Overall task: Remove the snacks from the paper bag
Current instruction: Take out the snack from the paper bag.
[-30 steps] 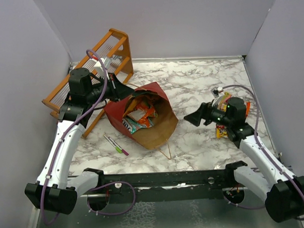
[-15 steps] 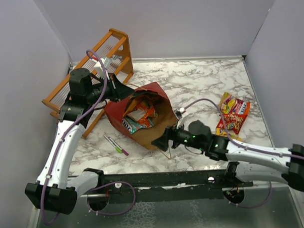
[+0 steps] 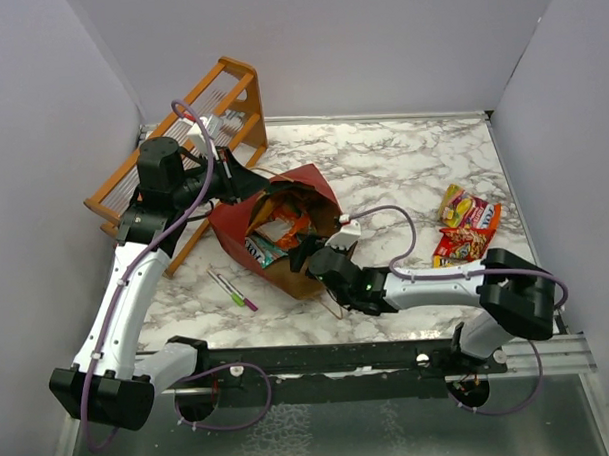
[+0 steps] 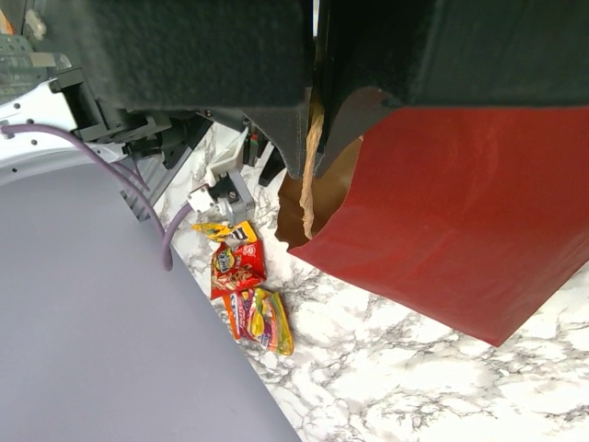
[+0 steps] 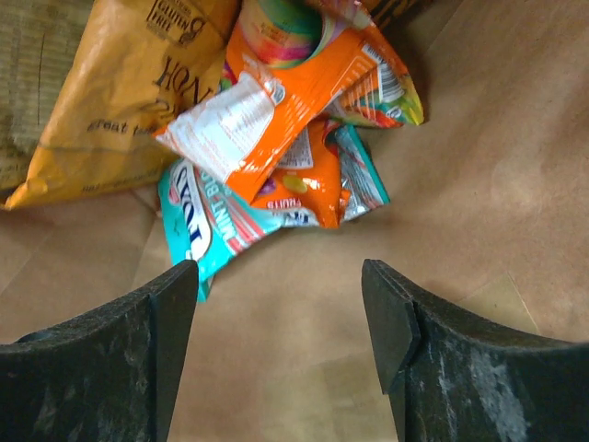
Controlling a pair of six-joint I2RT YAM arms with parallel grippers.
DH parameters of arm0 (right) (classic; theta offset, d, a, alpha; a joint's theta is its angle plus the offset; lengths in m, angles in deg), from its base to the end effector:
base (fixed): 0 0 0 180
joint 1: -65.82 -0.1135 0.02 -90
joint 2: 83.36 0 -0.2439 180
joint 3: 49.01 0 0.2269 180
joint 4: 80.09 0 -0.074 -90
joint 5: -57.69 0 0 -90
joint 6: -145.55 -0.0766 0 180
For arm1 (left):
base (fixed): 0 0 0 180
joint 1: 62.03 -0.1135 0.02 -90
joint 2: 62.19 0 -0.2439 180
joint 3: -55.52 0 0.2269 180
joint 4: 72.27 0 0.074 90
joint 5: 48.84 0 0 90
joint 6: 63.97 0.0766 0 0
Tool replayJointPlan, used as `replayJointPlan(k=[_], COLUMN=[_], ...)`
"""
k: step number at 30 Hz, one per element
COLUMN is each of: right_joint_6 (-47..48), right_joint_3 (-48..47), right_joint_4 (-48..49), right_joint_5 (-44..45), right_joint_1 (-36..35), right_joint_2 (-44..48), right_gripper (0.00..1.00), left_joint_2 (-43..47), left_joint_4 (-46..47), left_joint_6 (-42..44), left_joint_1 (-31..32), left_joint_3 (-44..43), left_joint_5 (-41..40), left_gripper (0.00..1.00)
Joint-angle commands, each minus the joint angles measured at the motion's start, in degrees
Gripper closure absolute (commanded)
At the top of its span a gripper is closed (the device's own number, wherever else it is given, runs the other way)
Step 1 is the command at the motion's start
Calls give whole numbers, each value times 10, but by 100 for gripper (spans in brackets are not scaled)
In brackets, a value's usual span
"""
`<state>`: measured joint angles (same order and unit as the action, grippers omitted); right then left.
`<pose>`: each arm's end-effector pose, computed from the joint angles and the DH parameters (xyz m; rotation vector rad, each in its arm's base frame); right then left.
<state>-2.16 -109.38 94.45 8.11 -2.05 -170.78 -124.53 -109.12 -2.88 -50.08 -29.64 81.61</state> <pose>0.1676 0.2802 0.1829 0.2264 2.0392 0.6425 0.2287 -0.0992 0.3855 0.2511 1.8896 -1.1318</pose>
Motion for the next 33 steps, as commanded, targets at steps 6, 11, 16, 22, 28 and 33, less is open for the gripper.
replayJointPlan(k=[6,11,16,22,28,33], right_joint_6=[-94,-138,-152,-198,-228,-207], right_joint_3=[-57,-131,-191,-268,-283,-258], right_joint_4=[85,42,22,-61,-114,-118], right_joint_5=[119,166,204,190,186,137], right_joint_1=[-3,-3,0,20,28,27], right_joint_2=[-112,-187,-253,-310,-317,-282], right_gripper=[30,30,32,41,72,99], left_joint_2=[11,13,16,19,22,25], left_joint_4=[14,11,5,3,-3,-6], left_joint_6=[-6,-6,-5,-7,-4,0], left_joint_1=[-4,-3,-3,-4,-3,-4], left_joint_3=[-1,-1,-2,-5,-4,2], left_joint_5=[12,16,18,19,18,15], left_gripper=[100,100,100,100,100,100])
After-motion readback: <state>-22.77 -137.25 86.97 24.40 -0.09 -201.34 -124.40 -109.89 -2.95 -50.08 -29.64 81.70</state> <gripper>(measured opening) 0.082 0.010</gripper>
